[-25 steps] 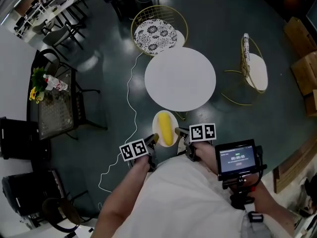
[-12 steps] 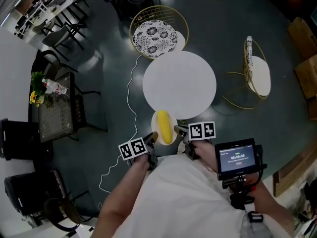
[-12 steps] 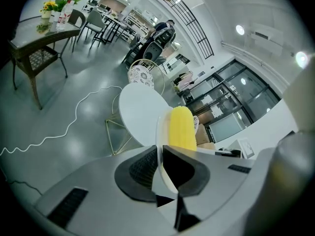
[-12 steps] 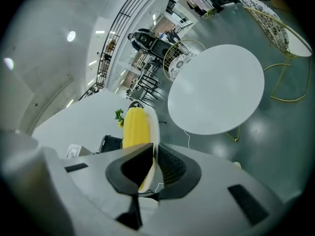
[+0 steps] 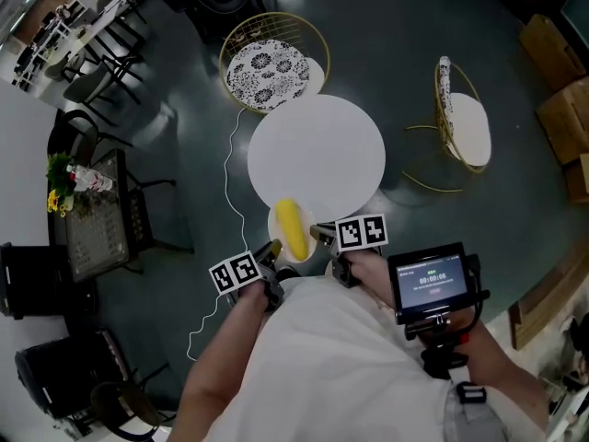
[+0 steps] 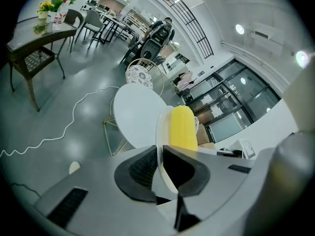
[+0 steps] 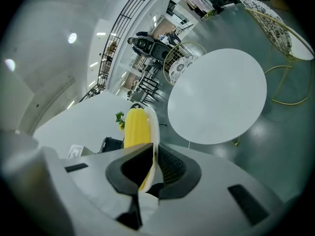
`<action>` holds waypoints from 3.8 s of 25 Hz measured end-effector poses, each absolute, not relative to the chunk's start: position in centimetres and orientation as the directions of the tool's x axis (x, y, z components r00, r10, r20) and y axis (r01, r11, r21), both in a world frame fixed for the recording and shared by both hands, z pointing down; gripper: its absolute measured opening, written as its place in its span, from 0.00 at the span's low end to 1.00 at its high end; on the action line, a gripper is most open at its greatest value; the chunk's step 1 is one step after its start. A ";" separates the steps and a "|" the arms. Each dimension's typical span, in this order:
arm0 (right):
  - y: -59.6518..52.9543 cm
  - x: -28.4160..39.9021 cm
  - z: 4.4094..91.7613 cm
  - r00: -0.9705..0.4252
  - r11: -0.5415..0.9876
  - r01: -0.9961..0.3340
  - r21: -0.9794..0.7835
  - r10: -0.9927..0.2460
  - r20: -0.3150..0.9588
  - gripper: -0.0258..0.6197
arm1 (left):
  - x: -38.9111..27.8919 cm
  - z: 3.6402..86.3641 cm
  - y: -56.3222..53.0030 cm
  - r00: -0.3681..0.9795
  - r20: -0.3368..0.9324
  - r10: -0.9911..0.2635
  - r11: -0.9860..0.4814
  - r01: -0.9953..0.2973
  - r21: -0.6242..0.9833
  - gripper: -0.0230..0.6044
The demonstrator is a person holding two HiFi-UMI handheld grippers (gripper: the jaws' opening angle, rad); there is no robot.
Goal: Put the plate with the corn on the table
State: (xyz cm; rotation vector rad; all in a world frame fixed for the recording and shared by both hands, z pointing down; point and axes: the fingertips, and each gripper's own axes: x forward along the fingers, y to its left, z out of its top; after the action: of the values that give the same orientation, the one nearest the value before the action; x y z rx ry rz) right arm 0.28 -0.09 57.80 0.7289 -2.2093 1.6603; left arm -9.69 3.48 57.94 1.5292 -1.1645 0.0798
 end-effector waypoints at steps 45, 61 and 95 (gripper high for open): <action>-16.4 -3.2 64.0 -0.741 0.047 -0.651 -0.758 -0.255 0.621 0.10 | -13.5 64.1 -15.1 0.629 0.639 -0.443 0.074 -0.684 0.725 0.10; -18.8 -4.9 66.9 -0.717 0.044 -0.684 -0.729 -0.224 0.660 0.10 | -15.2 67.3 -17.3 0.626 0.676 -0.388 0.093 -0.703 0.705 0.10; -27.7 -4.7 74.7 -0.587 0.037 -0.796 -0.604 -0.294 0.755 0.11 | -14.9 74.8 -27.6 0.594 0.758 -0.270 -0.027 -0.792 0.610 0.10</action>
State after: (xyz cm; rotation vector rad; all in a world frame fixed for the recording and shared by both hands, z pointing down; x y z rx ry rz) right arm -4.66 -27.68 74.74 1.0989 -1.8953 1.5724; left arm -14.94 -27.64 74.82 1.5910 -0.9132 0.5274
